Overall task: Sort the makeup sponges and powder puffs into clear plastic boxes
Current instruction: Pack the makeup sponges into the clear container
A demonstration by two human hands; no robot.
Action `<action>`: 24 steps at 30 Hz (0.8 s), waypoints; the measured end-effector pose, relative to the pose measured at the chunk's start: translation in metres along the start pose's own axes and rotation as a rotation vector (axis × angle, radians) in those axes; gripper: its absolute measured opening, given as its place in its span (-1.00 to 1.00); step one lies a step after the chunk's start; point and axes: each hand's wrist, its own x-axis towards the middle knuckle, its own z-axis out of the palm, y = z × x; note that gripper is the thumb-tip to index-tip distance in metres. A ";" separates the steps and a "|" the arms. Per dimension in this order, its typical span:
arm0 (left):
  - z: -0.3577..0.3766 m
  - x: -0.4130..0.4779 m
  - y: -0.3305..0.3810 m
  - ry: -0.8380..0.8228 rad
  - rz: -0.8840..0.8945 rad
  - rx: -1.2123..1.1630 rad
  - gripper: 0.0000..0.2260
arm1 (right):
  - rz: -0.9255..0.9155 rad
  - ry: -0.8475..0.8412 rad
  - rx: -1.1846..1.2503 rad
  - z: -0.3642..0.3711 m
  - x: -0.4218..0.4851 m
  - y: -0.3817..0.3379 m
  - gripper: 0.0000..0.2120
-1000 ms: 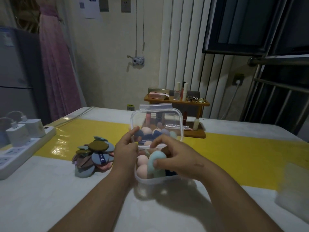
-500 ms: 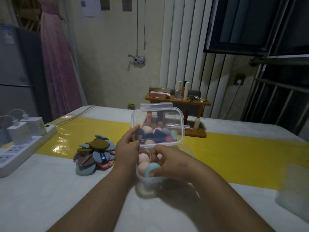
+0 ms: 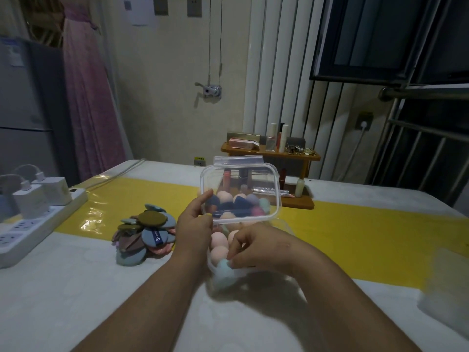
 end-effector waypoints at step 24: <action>-0.002 0.005 -0.002 -0.044 -0.010 -0.034 -0.40 | -0.059 0.047 -0.097 0.006 -0.004 -0.004 -0.67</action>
